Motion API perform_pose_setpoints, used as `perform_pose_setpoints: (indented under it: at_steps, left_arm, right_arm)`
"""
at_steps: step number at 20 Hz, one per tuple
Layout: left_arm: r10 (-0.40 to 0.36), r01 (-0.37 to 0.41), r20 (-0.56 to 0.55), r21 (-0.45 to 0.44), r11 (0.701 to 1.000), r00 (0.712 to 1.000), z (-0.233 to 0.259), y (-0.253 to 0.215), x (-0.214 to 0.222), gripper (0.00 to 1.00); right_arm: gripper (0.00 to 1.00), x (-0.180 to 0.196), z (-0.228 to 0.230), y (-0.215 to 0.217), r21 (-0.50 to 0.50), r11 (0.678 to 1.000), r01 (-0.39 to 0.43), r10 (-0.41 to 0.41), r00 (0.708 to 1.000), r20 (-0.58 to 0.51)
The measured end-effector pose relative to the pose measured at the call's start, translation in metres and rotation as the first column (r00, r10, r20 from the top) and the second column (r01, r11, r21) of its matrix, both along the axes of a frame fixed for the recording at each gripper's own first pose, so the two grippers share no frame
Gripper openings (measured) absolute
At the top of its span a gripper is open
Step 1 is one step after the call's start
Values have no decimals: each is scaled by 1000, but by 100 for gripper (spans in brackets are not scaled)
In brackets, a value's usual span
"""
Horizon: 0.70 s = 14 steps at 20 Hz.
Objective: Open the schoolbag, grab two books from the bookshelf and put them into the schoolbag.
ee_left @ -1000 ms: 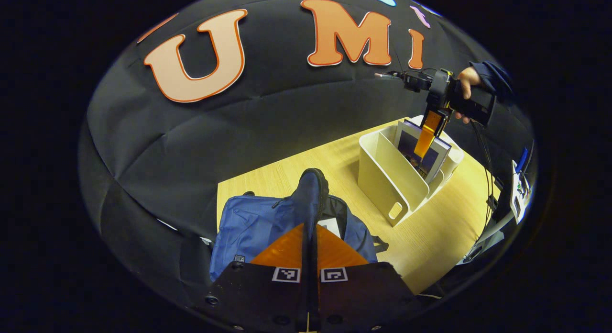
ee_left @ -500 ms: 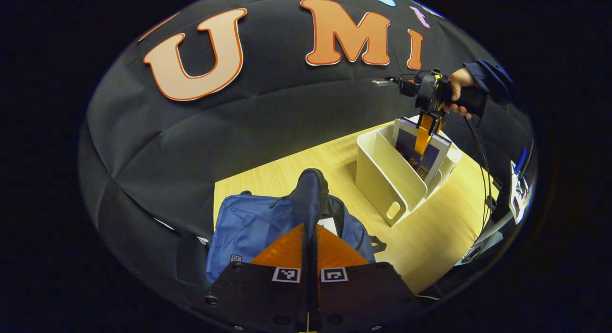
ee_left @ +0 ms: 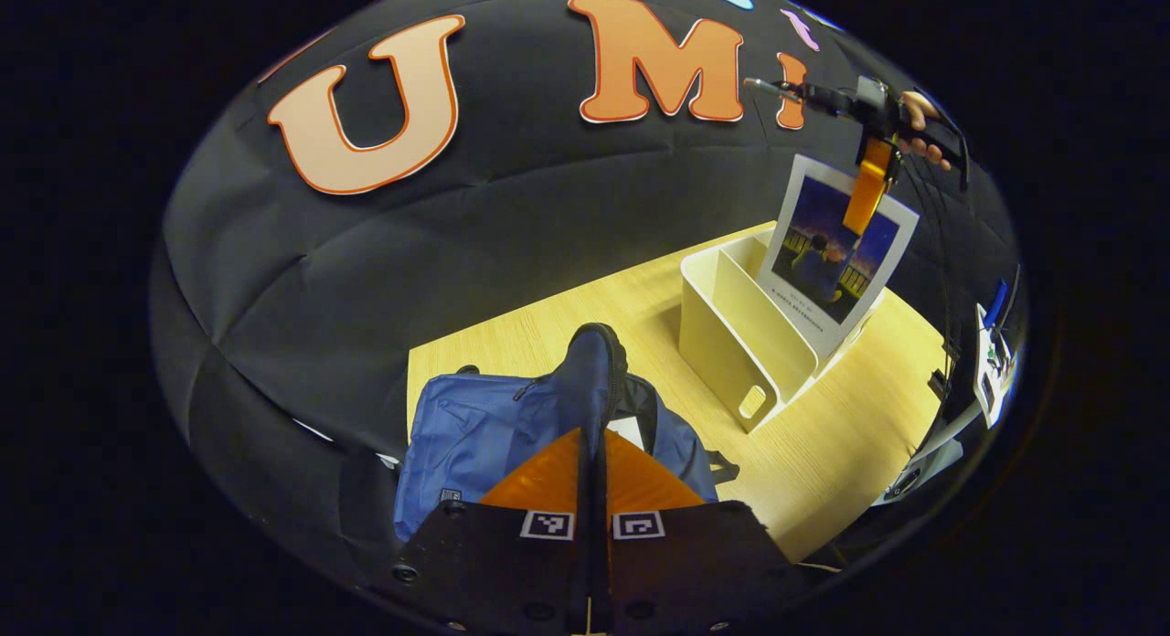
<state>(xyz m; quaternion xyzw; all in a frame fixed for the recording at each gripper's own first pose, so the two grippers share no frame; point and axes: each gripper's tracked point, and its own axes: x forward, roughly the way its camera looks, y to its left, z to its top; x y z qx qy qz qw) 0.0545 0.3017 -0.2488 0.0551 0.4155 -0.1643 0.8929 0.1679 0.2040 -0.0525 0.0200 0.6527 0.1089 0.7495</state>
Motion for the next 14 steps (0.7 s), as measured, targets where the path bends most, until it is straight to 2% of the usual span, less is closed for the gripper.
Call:
perform_pose_setpoints:
  at_steps: [4,5,6,7,11,14]
  left_arm:
    - [-3,4,-3,10,1000,1000,-1,1,2,1]
    - [-7,7,-1,9,1000,1000,0,0,3,1]
    - [-6,6,-5,12,1000,1000,0,1,2,1]
    - [-4,4,-4,13,1000,1000,-1,1,4,1]
    - [-9,9,-2,24,1000,1000,-1,2,7,1]
    - [-13,13,-2,24,1000,1000,0,1,6,1]
  right_arm:
    - [34,-15,28,-4,88,995,47,-51,998,48]
    - [42,-16,33,-3,118,991,59,-67,996,65]
    - [34,-17,38,0,154,985,75,-88,993,79]
    - [34,-19,41,5,197,976,89,-108,991,85]
    - [33,-27,36,35,379,913,151,-185,981,54]
    - [33,-39,20,63,469,868,163,-198,980,24]
